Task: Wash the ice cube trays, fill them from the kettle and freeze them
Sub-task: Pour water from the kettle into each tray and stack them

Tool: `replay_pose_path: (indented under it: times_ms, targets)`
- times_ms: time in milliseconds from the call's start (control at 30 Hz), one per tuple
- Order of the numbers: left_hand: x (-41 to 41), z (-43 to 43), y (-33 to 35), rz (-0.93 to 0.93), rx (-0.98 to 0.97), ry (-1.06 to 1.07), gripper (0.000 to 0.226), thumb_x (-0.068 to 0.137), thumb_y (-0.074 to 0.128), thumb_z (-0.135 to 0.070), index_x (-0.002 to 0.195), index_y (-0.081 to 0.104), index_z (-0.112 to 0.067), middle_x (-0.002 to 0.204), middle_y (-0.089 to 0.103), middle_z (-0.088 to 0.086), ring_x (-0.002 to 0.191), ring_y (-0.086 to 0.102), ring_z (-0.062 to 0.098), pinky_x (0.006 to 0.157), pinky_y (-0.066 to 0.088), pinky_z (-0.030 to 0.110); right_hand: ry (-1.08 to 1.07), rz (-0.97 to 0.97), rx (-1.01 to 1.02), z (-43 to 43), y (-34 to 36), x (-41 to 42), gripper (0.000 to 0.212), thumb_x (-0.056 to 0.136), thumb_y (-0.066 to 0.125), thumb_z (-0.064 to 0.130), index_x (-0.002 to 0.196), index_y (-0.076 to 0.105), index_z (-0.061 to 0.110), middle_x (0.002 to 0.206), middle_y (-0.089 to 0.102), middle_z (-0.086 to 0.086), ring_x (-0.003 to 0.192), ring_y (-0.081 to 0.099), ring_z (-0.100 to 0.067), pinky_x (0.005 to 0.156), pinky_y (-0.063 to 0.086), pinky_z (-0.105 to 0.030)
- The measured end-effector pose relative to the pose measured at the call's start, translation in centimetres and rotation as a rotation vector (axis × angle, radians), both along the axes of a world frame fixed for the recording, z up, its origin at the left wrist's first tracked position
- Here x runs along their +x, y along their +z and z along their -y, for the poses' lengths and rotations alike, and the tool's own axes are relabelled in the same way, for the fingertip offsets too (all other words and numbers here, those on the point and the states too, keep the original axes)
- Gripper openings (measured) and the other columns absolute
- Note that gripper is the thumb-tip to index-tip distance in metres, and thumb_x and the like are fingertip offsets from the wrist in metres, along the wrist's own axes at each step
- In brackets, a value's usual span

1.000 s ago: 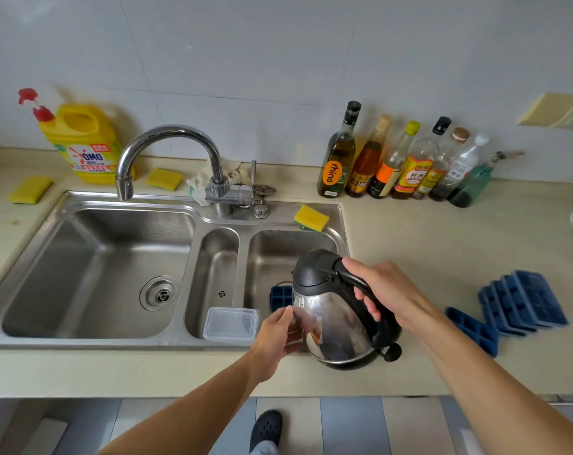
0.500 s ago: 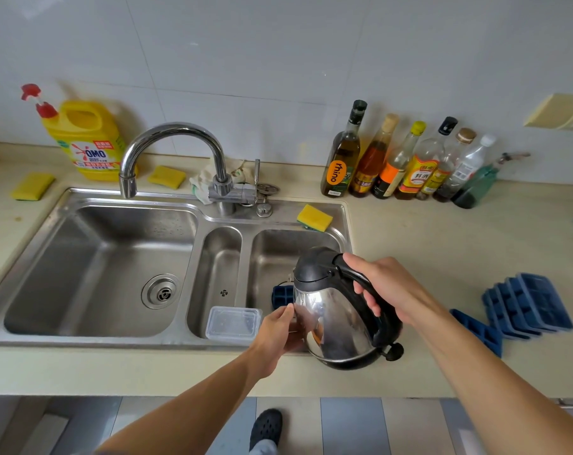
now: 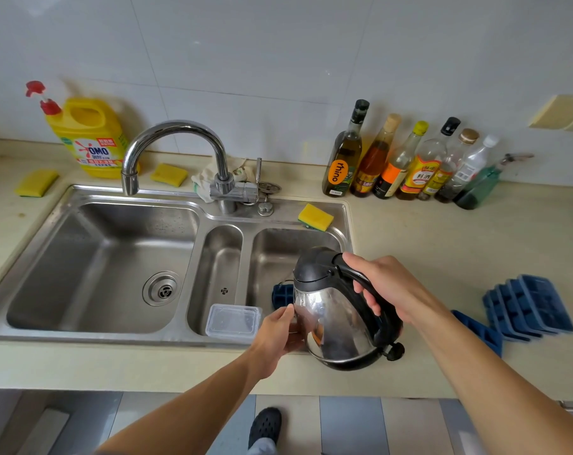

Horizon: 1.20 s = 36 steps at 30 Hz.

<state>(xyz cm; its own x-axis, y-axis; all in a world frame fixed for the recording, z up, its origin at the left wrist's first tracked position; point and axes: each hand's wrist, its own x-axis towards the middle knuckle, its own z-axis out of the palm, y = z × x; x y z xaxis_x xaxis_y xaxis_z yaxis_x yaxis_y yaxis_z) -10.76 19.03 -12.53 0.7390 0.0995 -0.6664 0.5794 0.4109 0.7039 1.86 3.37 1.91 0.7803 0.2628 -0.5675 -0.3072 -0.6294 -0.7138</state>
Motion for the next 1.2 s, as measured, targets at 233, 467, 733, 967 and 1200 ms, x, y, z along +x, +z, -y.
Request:
replay_pose_path:
  times_ms: [233, 467, 733, 967, 1200]
  targets:
    - [0.1, 0.5, -0.2, -0.02, 0.023, 0.014, 0.04, 0.111, 0.035, -0.032, 0.112, 0.064, -0.004, 0.117, 0.07, 0.024, 0.111, 0.068, 0.037, 0.101, 0.055, 0.05, 0.009, 0.011, 0.004, 0.4, 0.2, -0.2, 0.059, 0.088, 0.062, 0.063, 0.063, 0.064, 0.01, 0.049, 0.052, -0.008, 0.04, 0.045, -0.02, 0.047, 0.042, -0.026]
    - [0.1, 0.9, -0.1, -0.031, 0.037, 0.023, 0.039, 0.111, 0.036, -0.033, 0.107, 0.065, -0.007, 0.116, 0.071, 0.022, 0.109, 0.069, 0.036, 0.098, 0.056, 0.049, 0.005, 0.007, 0.002, 0.7, 0.3, -0.1, 0.059, 0.088, 0.063, 0.064, 0.061, 0.064, 0.011, 0.049, 0.052, -0.007, 0.039, 0.044, -0.02, 0.045, 0.041, -0.025]
    - [-0.1, 1.2, 0.2, -0.018, 0.044, -0.002, 0.041, 0.11, 0.038, -0.031, 0.094, 0.068, -0.009, 0.11, 0.073, 0.02, 0.108, 0.069, 0.038, 0.094, 0.059, 0.044, 0.007, 0.0, -0.002, 1.2, 0.5, -0.1, 0.06, 0.088, 0.062, 0.065, 0.062, 0.064, 0.011, 0.05, 0.053, -0.007, 0.04, 0.046, -0.019, 0.045, 0.042, -0.024]
    - [-0.2, 1.2, 0.2, -0.044, 0.025, 0.043, 0.038, 0.11, 0.04, -0.033, 0.108, 0.069, -0.009, 0.11, 0.073, 0.021, 0.101, 0.07, 0.033, 0.087, 0.06, 0.04, 0.017, -0.003, 0.001, 1.4, 0.5, -0.1, 0.061, 0.087, 0.063, 0.066, 0.062, 0.064, 0.011, 0.05, 0.052, -0.007, 0.04, 0.045, -0.02, 0.044, 0.041, -0.024]
    - [-0.6, 1.3, 0.7, -0.035, 0.039, 0.052, 0.039, 0.109, 0.041, -0.032, 0.096, 0.073, -0.012, 0.098, 0.075, 0.016, 0.088, 0.07, 0.026, 0.081, 0.059, 0.036, 0.044, -0.005, 0.004, 1.4, 0.6, 0.1, 0.061, 0.086, 0.063, 0.068, 0.062, 0.065, 0.011, 0.05, 0.053, -0.007, 0.04, 0.046, -0.02, 0.045, 0.042, -0.023]
